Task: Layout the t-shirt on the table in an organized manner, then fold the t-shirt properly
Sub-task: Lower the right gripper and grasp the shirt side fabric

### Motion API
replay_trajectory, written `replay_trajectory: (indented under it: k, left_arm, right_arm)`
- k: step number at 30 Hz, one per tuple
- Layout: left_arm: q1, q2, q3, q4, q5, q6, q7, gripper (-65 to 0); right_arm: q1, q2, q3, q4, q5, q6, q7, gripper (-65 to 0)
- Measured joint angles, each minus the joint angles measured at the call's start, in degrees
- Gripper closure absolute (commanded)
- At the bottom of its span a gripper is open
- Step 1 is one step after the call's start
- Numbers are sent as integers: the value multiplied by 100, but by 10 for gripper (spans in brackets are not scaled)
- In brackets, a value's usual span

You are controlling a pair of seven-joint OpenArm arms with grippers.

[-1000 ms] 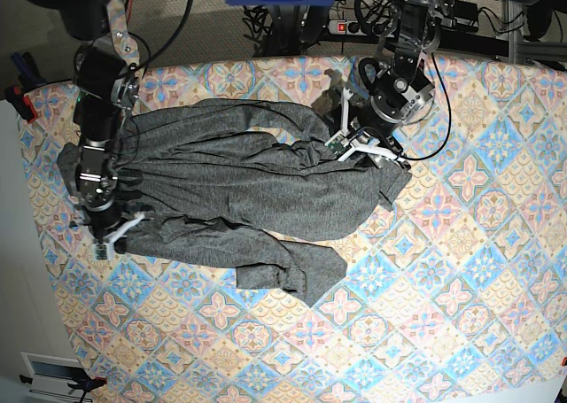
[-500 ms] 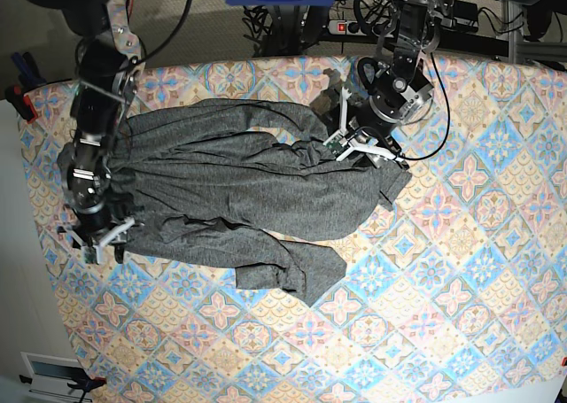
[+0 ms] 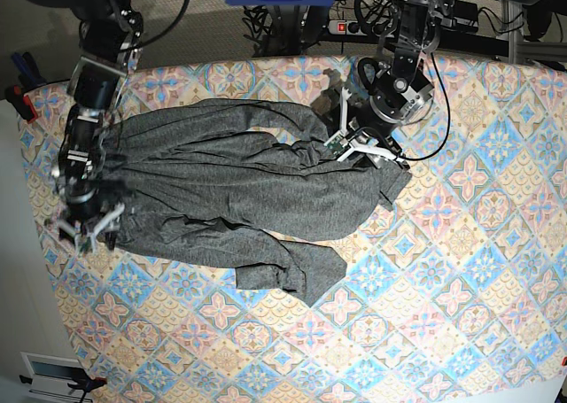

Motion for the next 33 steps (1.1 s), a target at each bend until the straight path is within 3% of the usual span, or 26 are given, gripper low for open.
replay_trajectory:
  k: [13,21,23,30,33]
  left_arm:
    - [2,0,0,0,44,0,2,-315]
    - [2,0,0,0,44,0,0,-315]
    - [2,0,0,0,44,0,2,-315]
    - [0,0,-9,0,44,0,0,-315]
    - [0,0,-17,0,44,0,0,-315]
  right_arm:
    - [-7,-2,-4,-721,-20,-15,20,-326]
    - [127,31,-2,-1373,229,-63,463,-320]
    - [160,70,-61,-1513,271,-57,549,-289]
    - [310,173,-1019,-2048,393,-308,973,-80]
    - [514,168,-1132,-2129,354,-297,828,-17]
